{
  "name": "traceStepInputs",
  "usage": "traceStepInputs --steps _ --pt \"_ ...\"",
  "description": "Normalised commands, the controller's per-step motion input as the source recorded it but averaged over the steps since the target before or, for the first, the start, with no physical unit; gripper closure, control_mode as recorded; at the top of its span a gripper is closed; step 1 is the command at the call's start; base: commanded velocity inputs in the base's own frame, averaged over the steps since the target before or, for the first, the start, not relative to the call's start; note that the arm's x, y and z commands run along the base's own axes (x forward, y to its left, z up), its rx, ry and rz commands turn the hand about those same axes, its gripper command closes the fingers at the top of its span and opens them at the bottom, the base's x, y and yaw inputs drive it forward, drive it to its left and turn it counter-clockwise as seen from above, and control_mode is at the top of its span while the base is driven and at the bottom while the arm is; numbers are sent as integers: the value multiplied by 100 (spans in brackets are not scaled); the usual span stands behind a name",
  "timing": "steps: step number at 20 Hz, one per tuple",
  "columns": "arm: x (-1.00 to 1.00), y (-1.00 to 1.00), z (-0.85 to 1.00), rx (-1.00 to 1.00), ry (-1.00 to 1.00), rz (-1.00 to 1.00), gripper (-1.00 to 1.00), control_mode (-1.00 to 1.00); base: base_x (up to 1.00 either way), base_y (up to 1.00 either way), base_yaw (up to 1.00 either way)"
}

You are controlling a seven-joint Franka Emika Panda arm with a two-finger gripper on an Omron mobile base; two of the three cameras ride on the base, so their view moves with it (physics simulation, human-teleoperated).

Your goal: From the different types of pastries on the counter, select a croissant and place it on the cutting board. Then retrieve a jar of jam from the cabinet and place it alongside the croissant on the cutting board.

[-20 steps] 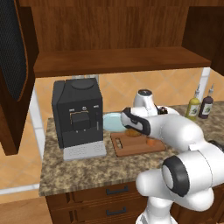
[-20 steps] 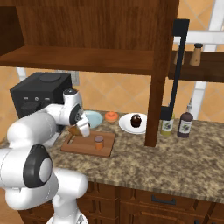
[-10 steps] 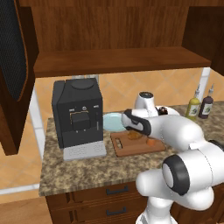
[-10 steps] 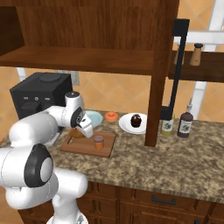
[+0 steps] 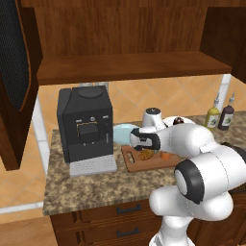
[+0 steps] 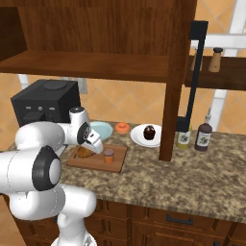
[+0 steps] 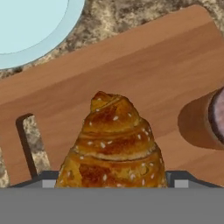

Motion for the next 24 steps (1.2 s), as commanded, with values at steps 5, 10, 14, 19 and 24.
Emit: traceStepInputs --steps 5,10,14,19,24 --pt "8 0 -11 0 0 18 100 -100 0 0 0" --pt "0 0 -7 0 0 18 -100 -100 0 0 0" --pt "0 0 -1 0 0 18 -100 -100 0 0 0" --pt "0 0 0 0 0 18 -100 -100 0 0 0" --pt "-40 0 3 0 -1 16 -100 -100 0 0 0"
